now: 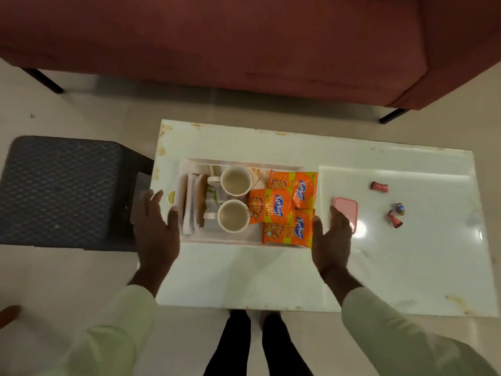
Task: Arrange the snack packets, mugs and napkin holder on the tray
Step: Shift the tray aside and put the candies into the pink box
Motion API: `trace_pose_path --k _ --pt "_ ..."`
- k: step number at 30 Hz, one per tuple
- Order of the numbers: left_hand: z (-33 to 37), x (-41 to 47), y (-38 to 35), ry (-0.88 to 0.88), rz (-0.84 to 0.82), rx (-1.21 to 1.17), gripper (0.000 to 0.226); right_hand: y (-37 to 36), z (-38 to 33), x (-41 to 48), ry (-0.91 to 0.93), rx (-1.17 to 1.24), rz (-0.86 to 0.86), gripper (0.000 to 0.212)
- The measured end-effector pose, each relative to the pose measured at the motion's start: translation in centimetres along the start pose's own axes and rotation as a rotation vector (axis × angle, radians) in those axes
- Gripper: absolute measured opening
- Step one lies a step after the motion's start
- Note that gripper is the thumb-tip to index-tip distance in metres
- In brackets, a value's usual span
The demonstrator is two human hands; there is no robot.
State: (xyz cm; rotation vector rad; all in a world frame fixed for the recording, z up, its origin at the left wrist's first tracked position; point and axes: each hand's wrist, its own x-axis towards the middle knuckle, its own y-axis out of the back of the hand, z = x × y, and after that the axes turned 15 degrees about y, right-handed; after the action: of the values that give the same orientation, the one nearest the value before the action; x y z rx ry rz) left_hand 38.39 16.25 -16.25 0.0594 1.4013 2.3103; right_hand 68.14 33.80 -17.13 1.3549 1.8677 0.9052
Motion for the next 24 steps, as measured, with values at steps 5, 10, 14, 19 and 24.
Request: trace_pose_path --k 5,10,14,19,24 --pt "3.8 -7.3 4.9 -0.206 -0.155 0.17 0.064 5.3 -3.7 -5.5 0.318 -0.158 -0.18 0.072" --pt "7.1 -14.2 8.7 -0.317 -0.296 0.246 0.07 11.3 -7.1 -10.5 0.356 -0.2 -0.273 0.08" --pt "8.2 -18.2 9.9 -0.4 -0.341 0.31 0.071 14.5 -7.7 -13.8 0.365 -0.245 -0.299 0.081" --pt "9.6 -21.0 9.8 -0.482 -0.4 0.364 0.072 15.8 -7.1 -16.0 0.35 -0.27 -0.283 0.081" --pt "11.8 -20.7 10.0 -0.604 -0.373 0.414 0.072 17.5 -5.8 -15.7 0.375 -0.277 -0.239 0.081"
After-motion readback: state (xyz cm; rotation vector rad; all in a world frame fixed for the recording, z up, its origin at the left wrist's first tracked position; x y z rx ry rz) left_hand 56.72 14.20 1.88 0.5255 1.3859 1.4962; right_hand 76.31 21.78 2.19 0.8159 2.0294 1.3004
